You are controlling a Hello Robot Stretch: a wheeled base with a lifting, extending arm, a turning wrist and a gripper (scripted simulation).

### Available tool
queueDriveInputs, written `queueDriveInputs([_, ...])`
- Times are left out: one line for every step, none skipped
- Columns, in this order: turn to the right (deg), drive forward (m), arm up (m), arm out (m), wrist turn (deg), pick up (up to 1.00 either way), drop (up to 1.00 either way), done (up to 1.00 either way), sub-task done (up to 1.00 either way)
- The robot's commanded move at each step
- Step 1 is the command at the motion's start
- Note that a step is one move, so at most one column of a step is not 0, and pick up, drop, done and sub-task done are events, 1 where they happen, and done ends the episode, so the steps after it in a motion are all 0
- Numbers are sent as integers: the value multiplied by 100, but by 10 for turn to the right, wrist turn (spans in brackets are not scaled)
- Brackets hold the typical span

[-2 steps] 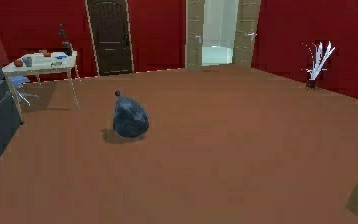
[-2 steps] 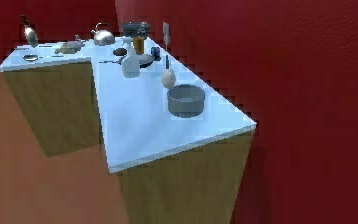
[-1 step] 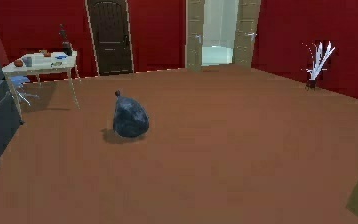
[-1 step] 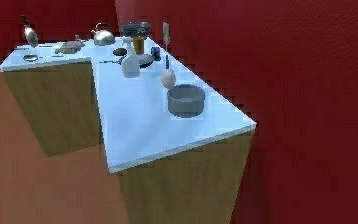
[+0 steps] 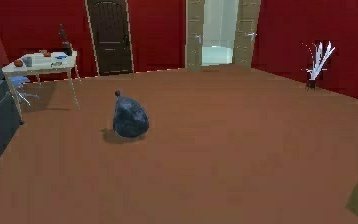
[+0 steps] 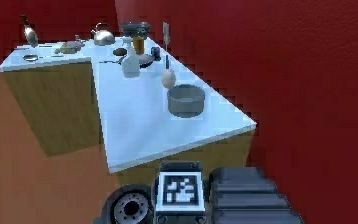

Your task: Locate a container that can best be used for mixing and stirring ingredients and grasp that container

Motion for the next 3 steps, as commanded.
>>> queueDriveInputs([0,0,0,44,0,0,0,0,0])
queueDriveInputs([0,0,0,0,450,0,0,0,0])
queueDriveInputs([0,0,0,0,450,0,0,0,0])
